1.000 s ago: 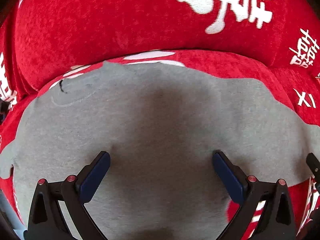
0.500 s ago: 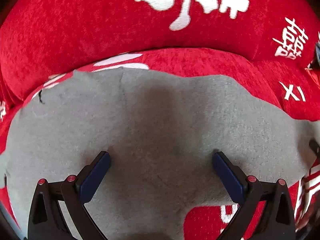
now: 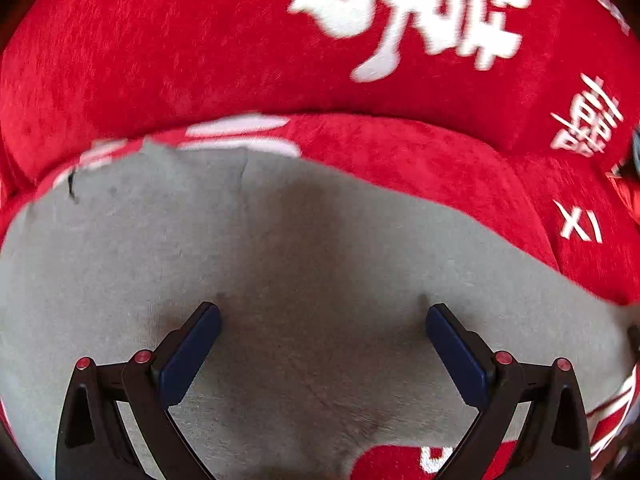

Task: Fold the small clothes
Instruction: 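Reach the right gripper to the sweater sleeve cuff and close on it, then carry the held sleeve across the chest toward the left gripper and release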

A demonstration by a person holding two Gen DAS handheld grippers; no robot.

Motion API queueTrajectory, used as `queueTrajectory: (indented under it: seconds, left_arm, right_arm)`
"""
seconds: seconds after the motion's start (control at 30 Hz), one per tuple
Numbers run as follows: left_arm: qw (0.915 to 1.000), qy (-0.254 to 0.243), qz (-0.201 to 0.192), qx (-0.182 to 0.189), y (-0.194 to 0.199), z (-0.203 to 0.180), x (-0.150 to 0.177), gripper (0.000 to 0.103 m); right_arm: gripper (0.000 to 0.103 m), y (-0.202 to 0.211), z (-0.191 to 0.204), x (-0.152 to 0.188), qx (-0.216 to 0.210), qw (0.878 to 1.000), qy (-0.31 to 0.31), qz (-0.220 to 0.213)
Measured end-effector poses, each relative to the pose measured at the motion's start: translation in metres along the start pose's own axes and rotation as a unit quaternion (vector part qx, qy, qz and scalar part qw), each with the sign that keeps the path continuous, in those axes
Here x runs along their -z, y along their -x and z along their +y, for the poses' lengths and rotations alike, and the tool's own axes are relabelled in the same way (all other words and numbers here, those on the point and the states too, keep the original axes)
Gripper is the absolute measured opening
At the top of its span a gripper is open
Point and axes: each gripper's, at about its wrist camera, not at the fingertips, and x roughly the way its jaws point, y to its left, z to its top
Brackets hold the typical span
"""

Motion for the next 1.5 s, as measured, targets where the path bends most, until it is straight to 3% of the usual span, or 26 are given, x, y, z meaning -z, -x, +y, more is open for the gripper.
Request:
queueTrajectory:
  seconds: [0.07,0.17,0.33,0.43,0.5,0.63,0.73,0.93,1.27,1.5]
  left_arm:
    - [0.9992,-0.03,-0.003,-0.026,-0.001,-0.009,0.0,0.103]
    - [0.997,-0.068,-0.008,-0.036,0.002,-0.023,0.003,0.103]
    - [0.9996,-0.027,-0.011,-0.001,0.017,0.0,0.005,0.103]
    - [0.9995,-0.019,0.011,-0.024,0.005,0.015,0.011,0.103]
    - [0.999,-0.037,-0.004,-0.024,0.007,0.014,0.015,0.103]
    - [0.9996,-0.026,-0.013,0.007,0.024,0.023,0.014,0.103]
    - [0.9994,-0.025,-0.019,-0.01,0.029,0.036,0.017,0.103]
    - [0.9996,-0.008,-0.014,-0.024,0.027,0.084,0.038,0.103]
    - [0.998,-0.008,-0.041,-0.047,0.037,0.15,0.056,0.103]
    - [0.9977,0.034,-0.041,-0.041,0.038,0.208,0.062,0.103]
  right_arm:
    - [0.007,-0.007,0.001,0.002,0.004,1.0,0.005,0.011]
    - [0.007,-0.021,-0.001,0.004,-0.002,0.999,-0.003,0.037]
    - [0.008,-0.022,-0.007,0.005,-0.019,0.999,-0.013,0.036]
    - [0.007,-0.016,-0.002,0.003,-0.014,0.999,-0.001,0.039]
    - [0.007,-0.012,0.003,0.001,-0.018,0.999,-0.001,0.038]
    - [0.007,0.003,0.022,-0.005,-0.053,0.998,-0.005,0.032]
    - [0.007,0.013,0.037,-0.008,-0.089,0.995,-0.012,0.035]
    - [0.006,0.026,0.073,-0.006,-0.137,0.989,-0.028,0.043]
    - [0.006,0.028,0.15,0.015,-0.169,0.983,-0.022,0.062]
    - [0.006,0.028,0.208,0.032,-0.171,0.982,0.005,0.074]
